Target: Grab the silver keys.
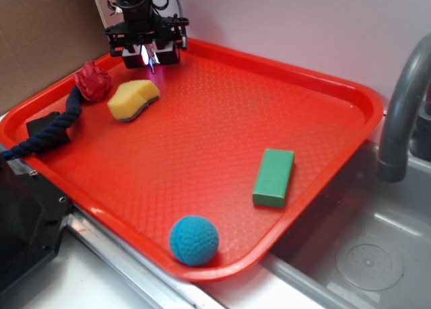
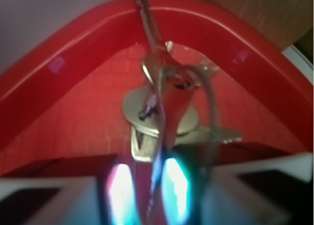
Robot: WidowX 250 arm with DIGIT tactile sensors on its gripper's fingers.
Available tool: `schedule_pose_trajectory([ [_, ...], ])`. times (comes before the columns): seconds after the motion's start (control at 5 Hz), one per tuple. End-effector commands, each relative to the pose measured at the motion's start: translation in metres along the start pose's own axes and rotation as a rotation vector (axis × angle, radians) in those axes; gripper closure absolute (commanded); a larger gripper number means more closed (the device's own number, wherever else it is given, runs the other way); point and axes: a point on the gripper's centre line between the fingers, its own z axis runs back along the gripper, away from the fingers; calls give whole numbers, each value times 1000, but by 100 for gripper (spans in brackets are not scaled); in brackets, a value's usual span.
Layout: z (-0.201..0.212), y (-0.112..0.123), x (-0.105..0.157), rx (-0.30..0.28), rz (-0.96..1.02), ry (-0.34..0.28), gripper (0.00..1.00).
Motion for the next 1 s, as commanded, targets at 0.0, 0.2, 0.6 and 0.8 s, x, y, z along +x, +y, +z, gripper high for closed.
schedule_pose_trajectory([
  [0.0, 87, 14, -1, -27, -140, -188, 100],
  [0.2, 116, 13, -6, -117, -195, -161, 100],
  [0.6, 168, -38, -47, -68, -616, 166, 100],
  [0.8, 193, -50, -70, -55, -755, 222, 100],
])
